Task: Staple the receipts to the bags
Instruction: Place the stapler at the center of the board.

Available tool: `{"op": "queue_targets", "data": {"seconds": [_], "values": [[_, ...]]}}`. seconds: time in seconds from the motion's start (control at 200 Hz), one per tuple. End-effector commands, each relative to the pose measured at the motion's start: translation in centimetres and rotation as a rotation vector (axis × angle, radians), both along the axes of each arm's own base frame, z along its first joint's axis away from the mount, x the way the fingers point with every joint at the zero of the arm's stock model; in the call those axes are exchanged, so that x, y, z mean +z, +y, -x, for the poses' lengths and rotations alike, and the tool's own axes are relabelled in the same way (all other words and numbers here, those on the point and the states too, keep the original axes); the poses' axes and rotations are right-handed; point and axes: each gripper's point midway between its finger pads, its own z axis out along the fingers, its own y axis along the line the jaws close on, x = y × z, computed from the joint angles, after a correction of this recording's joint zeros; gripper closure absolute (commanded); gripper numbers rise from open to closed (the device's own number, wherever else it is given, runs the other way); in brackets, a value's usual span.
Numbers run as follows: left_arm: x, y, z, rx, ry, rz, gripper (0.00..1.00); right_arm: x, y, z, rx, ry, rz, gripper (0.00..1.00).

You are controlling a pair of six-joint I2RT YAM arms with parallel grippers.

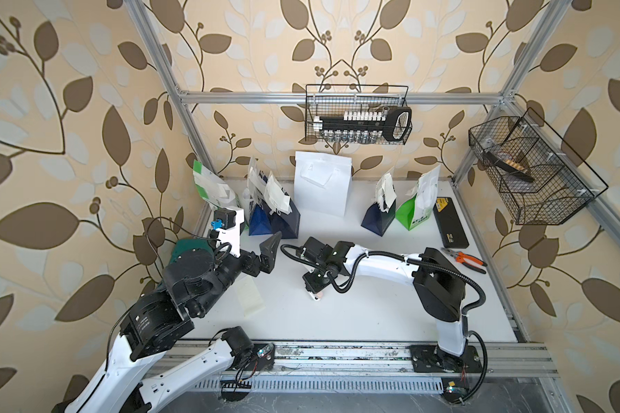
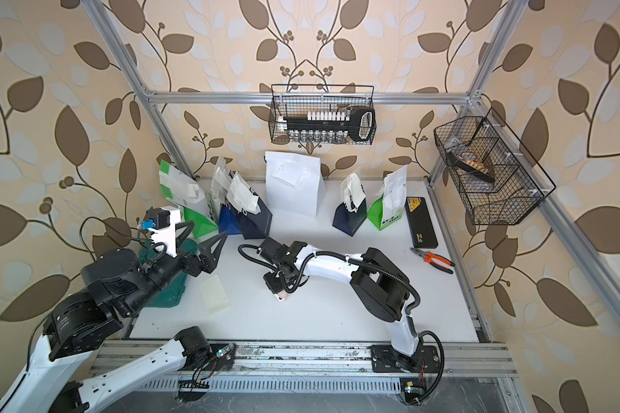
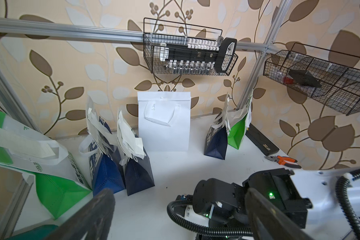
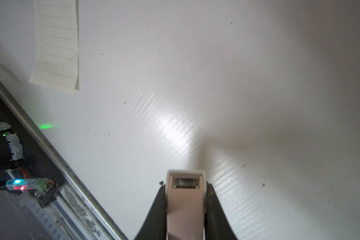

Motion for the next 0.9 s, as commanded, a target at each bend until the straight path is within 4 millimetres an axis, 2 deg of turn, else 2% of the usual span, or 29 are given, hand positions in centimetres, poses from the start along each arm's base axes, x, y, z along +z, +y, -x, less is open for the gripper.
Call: {"op": "queue_targets", "data": {"seconds": [0.0,0.16,0.28,0.355,0.435,0.53,0.585,0.66,0.765,0.815,0.835,0.895], "values": [[0.0,1.0,-0.3,0.052,-0.012,-0.012,0.01,-0.7,0.1,-0.3,-0.015,-0.003,0.041,0.8],[0.0,1.4,-0.1,0.063,-0.017,-0.018,0.01,-1.1,0.2,-0.6,-0.017,-0.014,0.048,0.57],[0.2,1.5,0.1,0.059,-0.025,-0.01,0.01,0.2,0.4,-1.2,-0.019,-0.056,0.026,0.43],[0.4,1.6,0.3,0.055,-0.024,-0.006,0.01,2.4,0.4,-2.0,-0.03,-0.115,-0.002,0.38],[0.5,1.7,0.6,0.046,-0.027,0.003,0.01,6.6,0.6,-3.3,-0.044,-0.219,-0.071,0.36],[0.8,1.9,0.9,0.042,-0.037,0.016,0.01,12.8,0.0,-6.7,-0.113,-0.351,-0.165,0.34],[0.8,2.1,1.1,0.044,-0.041,0.019,0.01,16.3,-1.1,-9.7,-0.192,-0.429,-0.217,0.34],[0.6,2.0,1.2,0.037,-0.039,0.018,0.01,19.5,-3.1,-13.8,-0.308,-0.523,-0.266,0.36],[0.1,1.5,1.2,0.011,-0.024,0.022,0.01,21.6,-5.9,-19.0,-0.452,-0.602,-0.328,0.38],[-0.2,1.1,1.2,-0.001,-0.014,0.02,0.01,22.0,-6.3,-20.6,-0.501,-0.612,-0.352,0.39],[-0.4,1.0,1.1,-0.005,-0.009,0.018,0.01,22.1,-7.4,-22.0,-0.533,-0.62,-0.353,0.39],[-0.7,0.5,1.1,-0.023,0.003,0.016,0.01,22.0,-8.2,-24.1,-0.577,-0.622,-0.36,0.4]]}}
